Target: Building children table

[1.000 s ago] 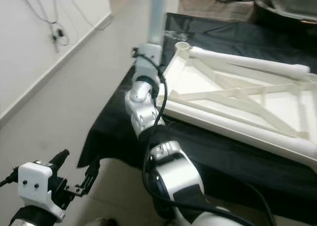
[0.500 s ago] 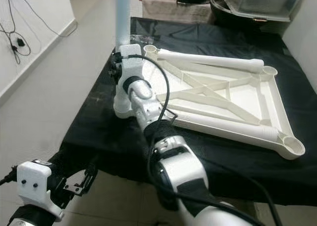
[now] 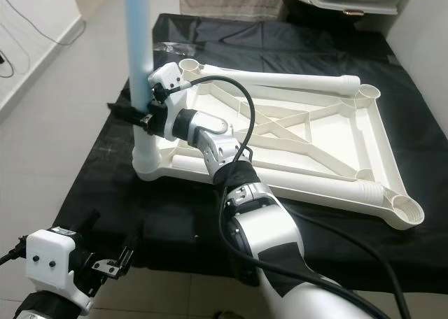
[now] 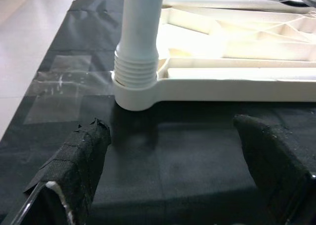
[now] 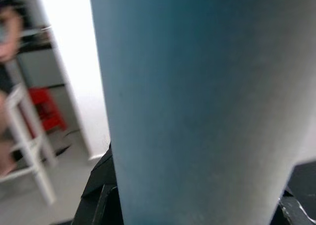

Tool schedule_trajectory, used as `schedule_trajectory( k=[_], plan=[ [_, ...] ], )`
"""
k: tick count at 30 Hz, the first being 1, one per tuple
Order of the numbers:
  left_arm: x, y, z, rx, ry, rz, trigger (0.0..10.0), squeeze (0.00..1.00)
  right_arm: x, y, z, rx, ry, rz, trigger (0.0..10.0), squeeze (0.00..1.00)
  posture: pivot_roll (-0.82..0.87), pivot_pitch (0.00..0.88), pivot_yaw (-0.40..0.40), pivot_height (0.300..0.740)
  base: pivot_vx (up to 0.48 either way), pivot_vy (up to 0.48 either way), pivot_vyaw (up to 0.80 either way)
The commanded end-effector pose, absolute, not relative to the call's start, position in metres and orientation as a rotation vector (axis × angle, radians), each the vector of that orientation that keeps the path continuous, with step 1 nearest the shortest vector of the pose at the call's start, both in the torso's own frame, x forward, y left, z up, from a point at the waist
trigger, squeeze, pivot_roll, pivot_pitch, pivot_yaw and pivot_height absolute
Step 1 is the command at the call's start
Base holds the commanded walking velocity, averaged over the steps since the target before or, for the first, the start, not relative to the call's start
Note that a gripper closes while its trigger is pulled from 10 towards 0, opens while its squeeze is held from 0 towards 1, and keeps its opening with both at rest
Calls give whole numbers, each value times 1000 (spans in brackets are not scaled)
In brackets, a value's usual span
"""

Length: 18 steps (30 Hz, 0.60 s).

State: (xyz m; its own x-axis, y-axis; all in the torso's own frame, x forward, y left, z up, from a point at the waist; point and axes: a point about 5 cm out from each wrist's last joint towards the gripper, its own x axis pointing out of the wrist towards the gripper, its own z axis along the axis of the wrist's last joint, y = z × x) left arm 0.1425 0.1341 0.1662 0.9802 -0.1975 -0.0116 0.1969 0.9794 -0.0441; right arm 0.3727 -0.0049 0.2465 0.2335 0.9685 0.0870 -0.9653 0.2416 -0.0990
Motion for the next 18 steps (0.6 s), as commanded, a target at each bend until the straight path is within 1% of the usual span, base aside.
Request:
schedule_trajectory(
  k=[1,2,3,4,5,7,10,11,12,13,14,15,18],
  plan=[
    [138,133,167,-40,36,-194,10000,0,358,-1,188,-56,137,1463,10000,0,141,248,-58,740,0,0,0],
    [138,133,167,-40,36,-194,10000,0,358,-1,188,-56,137,1463,10000,0,141,248,-58,740,0,0,0],
    [137,133,168,-40,34,-192,10000,0,356,0,189,-73,143,1512,10000,0,143,257,-59,740,0,0,0],
    [135,132,172,-41,31,-190,10000,0,352,0,191,-105,147,1620,10000,0,147,278,-63,740,0,0,0],
    [135,132,172,-41,31,-190,10000,0,352,0,191,-105,147,1620,10000,0,147,278,-63,740,0,0,0],
    [133,131,174,-43,27,-189,10000,0,348,1,193,-139,157,1703,10000,0,145,290,-64,740,0,0,0],
    [132,131,175,-45,26,-189,10000,0,347,1,193,-149,163,1728,10000,0,144,296,-66,740,0,0,0],
    [132,130,176,-48,23,-189,10000,0,345,3,195,-152,158,1753,10000,0,144,296,-66,740,0,0,0],
    [132,128,179,-55,16,-192,10000,0,342,5,197,-169,150,1814,10000,0,146,315,-69,740,0,0,0],
    [132,128,179,-55,16,-192,10000,0,342,5,197,-169,150,1814,10000,0,146,315,-69,740,0,0,0],
    [132,126,181,-59,11,-195,10000,0,339,8,199,-187,133,1864,10000,0,146,315,-69,740,0,0,0],
    [132,126,181,-59,11,-195,10000,0,339,8,199,-187,133,1864,10000,0,146,315,-69,740,0,0,0],
    [131,123,184,-65,3,-202,10000,0,334,13,205,-199,112,1956,10000,0,143,327,-70,740,0,0,0]
  ],
)
